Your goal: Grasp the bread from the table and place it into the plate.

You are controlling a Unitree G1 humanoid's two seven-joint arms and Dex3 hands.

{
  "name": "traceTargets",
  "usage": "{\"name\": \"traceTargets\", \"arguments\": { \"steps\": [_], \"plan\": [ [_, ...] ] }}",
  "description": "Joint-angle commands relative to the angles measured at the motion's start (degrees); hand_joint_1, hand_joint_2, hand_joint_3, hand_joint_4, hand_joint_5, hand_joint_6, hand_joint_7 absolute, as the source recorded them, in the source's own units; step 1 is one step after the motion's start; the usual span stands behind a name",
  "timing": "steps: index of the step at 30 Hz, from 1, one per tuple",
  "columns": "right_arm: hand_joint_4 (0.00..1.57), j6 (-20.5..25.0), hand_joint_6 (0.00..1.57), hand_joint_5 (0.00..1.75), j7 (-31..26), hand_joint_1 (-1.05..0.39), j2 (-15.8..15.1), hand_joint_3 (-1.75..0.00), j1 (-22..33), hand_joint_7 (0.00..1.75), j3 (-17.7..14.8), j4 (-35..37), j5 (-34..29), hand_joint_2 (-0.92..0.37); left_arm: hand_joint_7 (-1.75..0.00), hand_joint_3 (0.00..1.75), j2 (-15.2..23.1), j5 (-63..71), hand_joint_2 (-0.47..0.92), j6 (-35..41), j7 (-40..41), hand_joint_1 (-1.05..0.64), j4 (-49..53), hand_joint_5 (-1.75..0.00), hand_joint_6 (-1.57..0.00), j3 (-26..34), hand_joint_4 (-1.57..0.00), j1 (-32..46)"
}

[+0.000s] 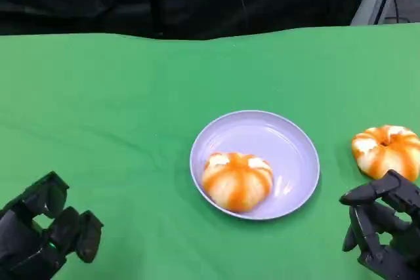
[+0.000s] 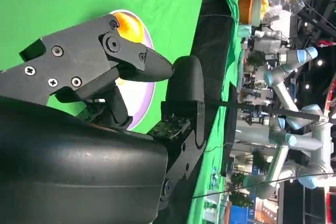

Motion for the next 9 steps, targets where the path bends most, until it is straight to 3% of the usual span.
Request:
{"name": "traceTargets", "arguments": {
  "steps": [1, 9],
  "plan": [
    [0.88, -0.87, 0.80, 1.63, 0.17, -0.16, -0.62, -0.84, 0.20, 1.39, -0.63, 0.30, 0.37, -0.73, -1.75, 1.39, -0.24, 0.43, 0.47, 0.44, 0.63, -0.05, 0.03, -1.75, -0.82, 0.44, -0.94, -0.10],
    [0.87, -0.60, 0.80, 1.66, 0.16, -0.16, -0.68, -0.80, -0.07, 1.42, -0.85, 0.56, 0.35, -0.75, -1.75, 1.42, -0.98, 1.24, 0.47, -0.06, 0.64, -0.05, -0.06, -1.75, -0.83, 0.28, -0.94, -0.23]
  ]
}}
